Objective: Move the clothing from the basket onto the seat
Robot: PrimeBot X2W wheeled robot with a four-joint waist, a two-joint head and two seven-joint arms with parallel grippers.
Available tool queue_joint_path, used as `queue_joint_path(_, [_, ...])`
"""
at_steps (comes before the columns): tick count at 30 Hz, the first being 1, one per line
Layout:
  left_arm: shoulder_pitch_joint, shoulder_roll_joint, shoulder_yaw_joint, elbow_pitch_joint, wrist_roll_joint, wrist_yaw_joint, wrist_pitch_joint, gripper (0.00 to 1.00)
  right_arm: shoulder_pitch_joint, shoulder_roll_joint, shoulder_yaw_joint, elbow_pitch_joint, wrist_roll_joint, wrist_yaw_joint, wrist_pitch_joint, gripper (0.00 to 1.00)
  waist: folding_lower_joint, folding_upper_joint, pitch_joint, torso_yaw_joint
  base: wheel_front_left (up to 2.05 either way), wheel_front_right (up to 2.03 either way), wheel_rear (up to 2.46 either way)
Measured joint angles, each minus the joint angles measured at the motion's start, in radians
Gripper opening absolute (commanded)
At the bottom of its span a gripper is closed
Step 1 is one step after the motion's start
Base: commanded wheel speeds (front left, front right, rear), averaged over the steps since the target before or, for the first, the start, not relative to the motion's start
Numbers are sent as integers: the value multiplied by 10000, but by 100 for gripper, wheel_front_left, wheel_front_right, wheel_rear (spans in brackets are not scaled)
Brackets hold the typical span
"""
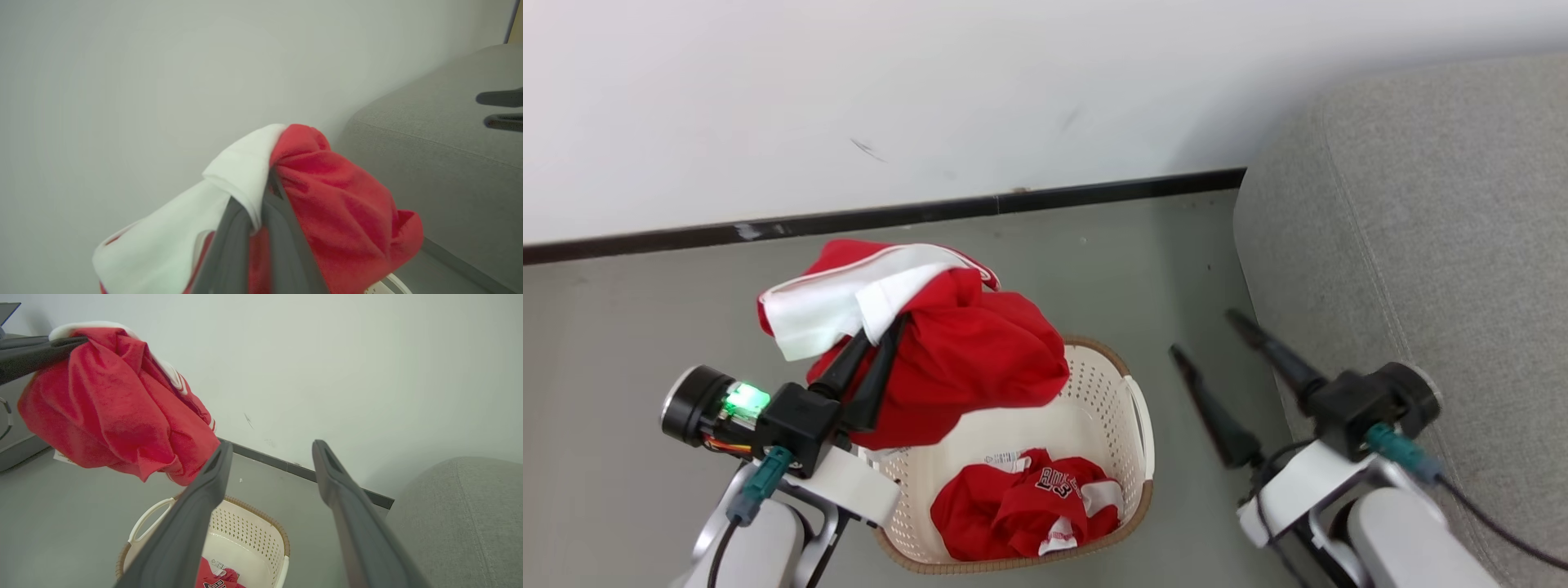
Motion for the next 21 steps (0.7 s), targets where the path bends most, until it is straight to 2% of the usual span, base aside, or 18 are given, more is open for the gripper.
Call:
queue_joint_path(6, [213, -88, -383, -222, -79, -221, 337, 0, -4, -504, 1666, 219, 12, 2, 0, 100, 0, 0, -557, 191, 0, 0, 0])
queue_joint_path(13, [302, -242, -859, -698, -81, -435, 738, 0, -105, -974, 3058, 382, 174, 2, 0, 100, 0, 0, -1107, 383, 0, 0, 0])
queue_joint_path(21, [514, -322, -1348, -1300, -132, -525, 1246, 0, -593, -1292, 3852, 583, 291, 2, 0, 100, 0, 0, -1649, 612, 0, 0, 0])
